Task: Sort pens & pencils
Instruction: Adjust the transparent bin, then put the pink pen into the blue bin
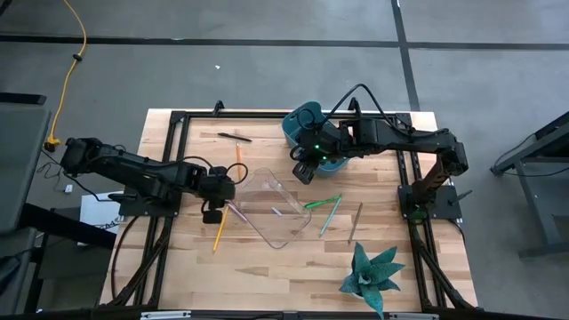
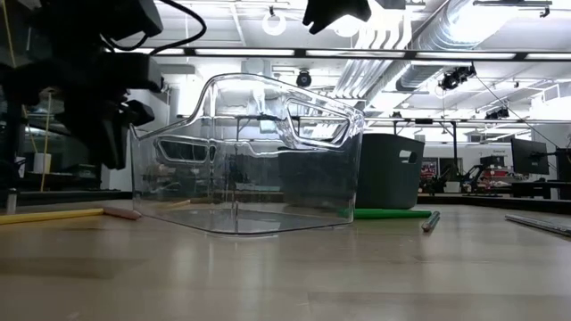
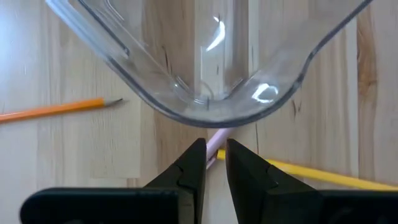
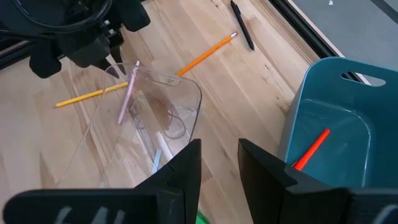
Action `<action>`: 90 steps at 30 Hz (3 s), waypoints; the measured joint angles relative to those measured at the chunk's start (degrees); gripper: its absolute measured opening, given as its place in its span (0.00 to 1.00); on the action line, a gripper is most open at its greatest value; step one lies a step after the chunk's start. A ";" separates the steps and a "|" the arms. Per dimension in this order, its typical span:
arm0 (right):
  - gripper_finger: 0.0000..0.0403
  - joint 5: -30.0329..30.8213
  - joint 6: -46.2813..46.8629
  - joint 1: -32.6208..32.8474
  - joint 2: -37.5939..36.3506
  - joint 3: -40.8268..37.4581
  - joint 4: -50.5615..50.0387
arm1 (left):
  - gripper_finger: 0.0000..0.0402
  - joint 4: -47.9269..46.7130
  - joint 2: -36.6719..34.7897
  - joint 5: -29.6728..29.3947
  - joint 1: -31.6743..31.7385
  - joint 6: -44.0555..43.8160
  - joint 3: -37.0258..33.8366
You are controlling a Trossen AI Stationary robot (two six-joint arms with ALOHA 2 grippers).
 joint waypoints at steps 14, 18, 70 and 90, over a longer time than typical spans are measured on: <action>0.24 0.00 -0.66 0.01 0.00 0.00 0.00 | 0.13 7.03 -0.02 1.49 0.00 -2.33 -0.01; 0.24 0.00 -0.94 0.00 0.00 0.00 0.02 | 0.13 9.82 -0.02 2.40 0.00 -2.36 -0.01; 0.24 0.02 -1.49 0.87 -0.04 0.00 -0.02 | 0.13 -2.51 6.73 0.18 -0.02 15.66 0.01; 0.24 0.00 -1.88 0.87 -0.04 0.00 -0.11 | 0.13 -2.11 6.73 1.52 0.01 18.23 -0.01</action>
